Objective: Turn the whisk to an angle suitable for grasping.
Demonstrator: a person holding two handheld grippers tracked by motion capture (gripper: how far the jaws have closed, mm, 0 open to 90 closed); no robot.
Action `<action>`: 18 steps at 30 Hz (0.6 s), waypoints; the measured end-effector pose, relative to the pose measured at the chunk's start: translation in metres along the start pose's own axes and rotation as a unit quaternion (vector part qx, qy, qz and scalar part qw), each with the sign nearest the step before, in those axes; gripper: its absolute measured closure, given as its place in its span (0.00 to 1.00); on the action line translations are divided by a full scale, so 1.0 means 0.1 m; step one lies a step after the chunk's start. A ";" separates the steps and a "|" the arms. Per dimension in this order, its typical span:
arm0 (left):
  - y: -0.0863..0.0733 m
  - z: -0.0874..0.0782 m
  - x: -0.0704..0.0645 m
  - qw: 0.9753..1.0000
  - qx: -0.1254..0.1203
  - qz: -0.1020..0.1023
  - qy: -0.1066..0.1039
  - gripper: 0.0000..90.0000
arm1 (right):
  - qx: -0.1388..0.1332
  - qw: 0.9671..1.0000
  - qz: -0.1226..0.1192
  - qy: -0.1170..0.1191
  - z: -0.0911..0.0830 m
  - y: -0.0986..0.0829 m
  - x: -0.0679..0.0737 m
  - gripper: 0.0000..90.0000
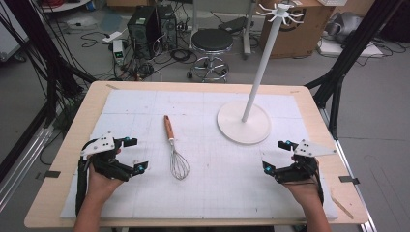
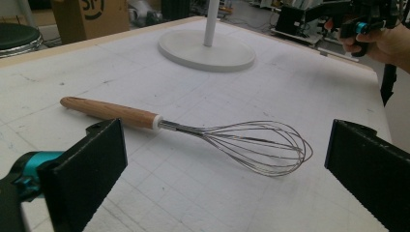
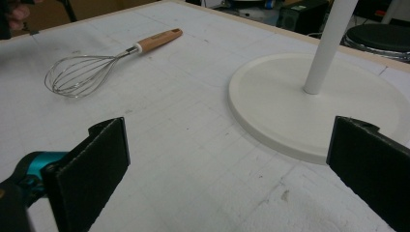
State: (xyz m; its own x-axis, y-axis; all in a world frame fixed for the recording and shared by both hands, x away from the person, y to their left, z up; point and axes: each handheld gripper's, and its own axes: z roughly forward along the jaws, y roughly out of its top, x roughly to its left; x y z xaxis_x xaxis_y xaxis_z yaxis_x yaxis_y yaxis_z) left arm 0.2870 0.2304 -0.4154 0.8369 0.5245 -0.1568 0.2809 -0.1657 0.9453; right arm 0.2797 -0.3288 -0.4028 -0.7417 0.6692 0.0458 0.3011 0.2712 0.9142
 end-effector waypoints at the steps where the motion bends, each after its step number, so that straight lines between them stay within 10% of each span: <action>1: 0.00 0.00 0.00 1.000 0.000 0.000 0.000 0.02 | 0.002 1.000 0.002 0.001 0.00 0.00 0.00 0.00; 11: 0.01 0.06 -0.02 1.000 0.005 -0.001 -0.009 0.02 | 0.009 1.000 0.001 -0.002 0.01 -0.03 -0.02 0.00; 18: 0.08 0.17 0.02 0.999 0.036 -0.014 0.030 0.02 | 0.018 1.000 0.000 -0.004 0.03 -0.04 0.00 0.00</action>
State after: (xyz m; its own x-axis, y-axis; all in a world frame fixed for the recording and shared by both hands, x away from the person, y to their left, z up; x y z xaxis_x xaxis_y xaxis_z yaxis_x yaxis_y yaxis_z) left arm 0.2992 0.2159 -0.4129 0.7993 0.5783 -0.1635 0.3389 -0.2091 0.9173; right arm 0.2806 -0.3281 -0.4082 -0.7373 0.6742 0.0425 0.3227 0.2963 0.8989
